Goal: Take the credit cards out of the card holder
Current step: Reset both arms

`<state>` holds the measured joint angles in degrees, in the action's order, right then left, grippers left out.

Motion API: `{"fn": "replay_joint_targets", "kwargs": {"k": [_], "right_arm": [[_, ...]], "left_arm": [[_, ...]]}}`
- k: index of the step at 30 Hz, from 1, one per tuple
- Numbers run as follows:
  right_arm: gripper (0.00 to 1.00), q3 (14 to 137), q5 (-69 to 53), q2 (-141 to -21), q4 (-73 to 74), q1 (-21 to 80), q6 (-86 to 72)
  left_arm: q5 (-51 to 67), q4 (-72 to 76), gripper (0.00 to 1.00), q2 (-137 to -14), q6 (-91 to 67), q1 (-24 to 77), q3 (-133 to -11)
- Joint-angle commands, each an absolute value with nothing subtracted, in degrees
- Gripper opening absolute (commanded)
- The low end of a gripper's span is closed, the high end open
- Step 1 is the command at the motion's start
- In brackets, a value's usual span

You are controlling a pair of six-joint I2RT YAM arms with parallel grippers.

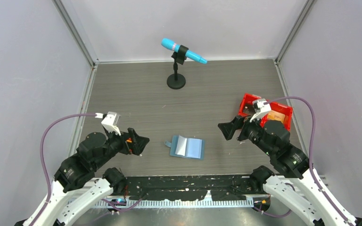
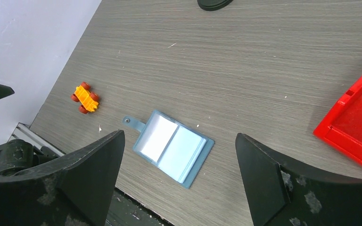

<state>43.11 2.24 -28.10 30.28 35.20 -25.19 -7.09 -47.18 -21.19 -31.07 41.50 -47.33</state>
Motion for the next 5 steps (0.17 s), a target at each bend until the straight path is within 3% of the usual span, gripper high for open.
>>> {"fn": "replay_joint_targets", "kwargs": {"k": [1, 5], "right_arm": [[0.95, 43.9, 2.8, -28.0, 28.3, 35.5, -24.3], [0.95, 43.6, 3.5, -27.7, 28.4, 35.5, -24.6]], "left_arm": [[-8.3, -45.2, 0.99, -20.8, -30.7, 41.4, -47.5], [-8.1, -44.6, 0.99, -20.7, -30.7, 41.4, -47.1]]}}
